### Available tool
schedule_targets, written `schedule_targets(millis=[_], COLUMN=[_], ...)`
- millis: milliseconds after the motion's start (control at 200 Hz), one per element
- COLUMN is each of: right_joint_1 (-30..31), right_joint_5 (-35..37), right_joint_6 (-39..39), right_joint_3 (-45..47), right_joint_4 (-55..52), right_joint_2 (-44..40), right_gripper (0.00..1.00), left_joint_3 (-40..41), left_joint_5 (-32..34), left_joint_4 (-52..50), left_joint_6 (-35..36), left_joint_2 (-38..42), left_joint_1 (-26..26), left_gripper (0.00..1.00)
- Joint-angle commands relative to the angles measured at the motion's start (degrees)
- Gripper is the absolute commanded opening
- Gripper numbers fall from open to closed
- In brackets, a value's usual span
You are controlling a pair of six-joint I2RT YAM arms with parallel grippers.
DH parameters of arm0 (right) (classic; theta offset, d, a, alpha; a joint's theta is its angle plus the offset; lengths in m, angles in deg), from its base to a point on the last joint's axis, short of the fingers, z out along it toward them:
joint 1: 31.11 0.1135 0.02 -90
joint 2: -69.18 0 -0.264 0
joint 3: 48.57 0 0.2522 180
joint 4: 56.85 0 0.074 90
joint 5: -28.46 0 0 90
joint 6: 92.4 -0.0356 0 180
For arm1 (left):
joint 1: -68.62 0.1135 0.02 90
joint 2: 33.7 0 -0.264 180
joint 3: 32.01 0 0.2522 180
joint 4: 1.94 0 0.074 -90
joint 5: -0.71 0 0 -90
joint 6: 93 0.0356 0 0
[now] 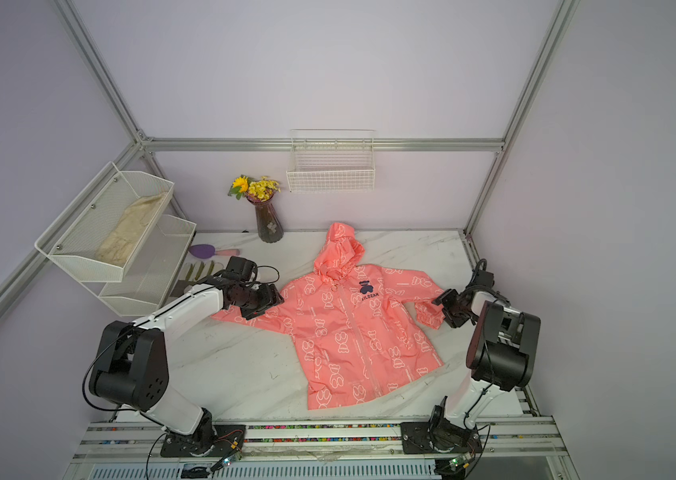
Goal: Unzip the jacket
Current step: Flatten out the jacket at the center of the board.
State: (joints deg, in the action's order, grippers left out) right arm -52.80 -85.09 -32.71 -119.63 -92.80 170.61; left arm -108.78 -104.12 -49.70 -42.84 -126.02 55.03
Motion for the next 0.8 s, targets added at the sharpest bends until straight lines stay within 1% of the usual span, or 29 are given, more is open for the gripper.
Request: schedule_targets(millis=[0, 135, 200, 225, 245, 275, 285, 300, 320, 350, 400, 475, 585, 640, 685, 725, 795], right_joint_1=[3.52, 6.34, 7.88, 8.41, 8.70, 8.84, 8.86, 8.86, 8.86, 9.36, 11.59, 16.35, 22.05, 24.17, 25.55, 26.49, 28.11], right_joint_5=[7.71, 11.01, 15.29, 15.99, 15.96, 14.77, 14.57, 14.64, 15.13, 16.76, 21.75, 31.50, 45.42, 52.29, 57.25, 61.59, 64.93], right_joint_6=[3.79, 9.32, 13.50, 15.72, 17.64, 20.37, 20.92, 21.40, 21.91, 22.97, 26.67, 35.37, 50.71, 59.85, 68.79, 78.84, 97.03], right_joint_3=[-0.29, -2.82, -4.62, -5.62, -6.75, -8.67, -9.60, -10.74, -12.74, -15.55, -19.24, -24.01, -28.72, -28.03, -25.29, -20.63, -9.74], right_joint_4=[1.83, 4.04, 4.58, 4.55, 4.26, 3.35, 2.90, 1.92, 0.45, -1.73, -3.98, -6.43, -4.83, 1.20, 7.93, 17.51, 39.08], right_joint_2=[7.65, 12.27, 12.78, 13.04, 13.40, 13.89, 14.22, 14.61, 15.14, 15.74, 15.67, 14.97, 14.42, 13.88, 12.98, 11.64, 8.92], right_gripper=[0.62, 0.58, 0.59, 0.56, 0.48, 0.22, 0.15, 0.07, 0.00, 0.00, 0.00, 0.00, 0.00, 0.00, 0.00, 0.00, 0.00], left_joint_3=[-4.22, -4.48, -4.64, -4.75, -4.89, -5.15, -5.19, -5.28, -5.37, -5.51, -5.64, -5.40, -4.64, -4.12, -3.49, -2.98, -1.96], left_joint_5=[-0.88, -0.70, -0.54, -0.46, -0.57, -1.03, -1.13, -1.23, -1.28, -1.54, -2.57, -2.97, -3.82, -4.02, -4.57, -4.70, -4.72], left_joint_4=[0.37, 0.34, 0.34, 0.41, 0.42, 0.38, 0.41, 0.47, 0.51, 0.61, 0.75, 0.93, 1.24, 1.35, 1.62, 1.79, 1.91], left_joint_6=[0.36, 1.31, 1.85, 1.99, 2.06, 2.26, 2.23, 2.35, 2.43, 2.56, 2.64, 3.17, 3.37, 2.87, 2.35, 2.06, 1.80], left_joint_2=[-0.93, -1.38, -1.55, -1.68, -1.83, -2.04, -2.14, -2.24, -2.37, -2.51, -2.68, -2.48, -2.29, -2.39, -2.42, -2.33, -2.18], left_joint_1=[-0.20, -0.10, -0.04, 0.00, 0.05, 0.22, 0.25, 0.30, 0.33, 0.44, 0.86, 1.39, 3.41, 4.75, 5.67, 6.14, 6.37], left_gripper=[0.77, 0.77, 0.77, 0.77, 0.77, 0.76, 0.76, 0.76, 0.76, 0.74, 0.72, 0.70, 0.66, 0.65, 0.64, 0.64, 0.64])
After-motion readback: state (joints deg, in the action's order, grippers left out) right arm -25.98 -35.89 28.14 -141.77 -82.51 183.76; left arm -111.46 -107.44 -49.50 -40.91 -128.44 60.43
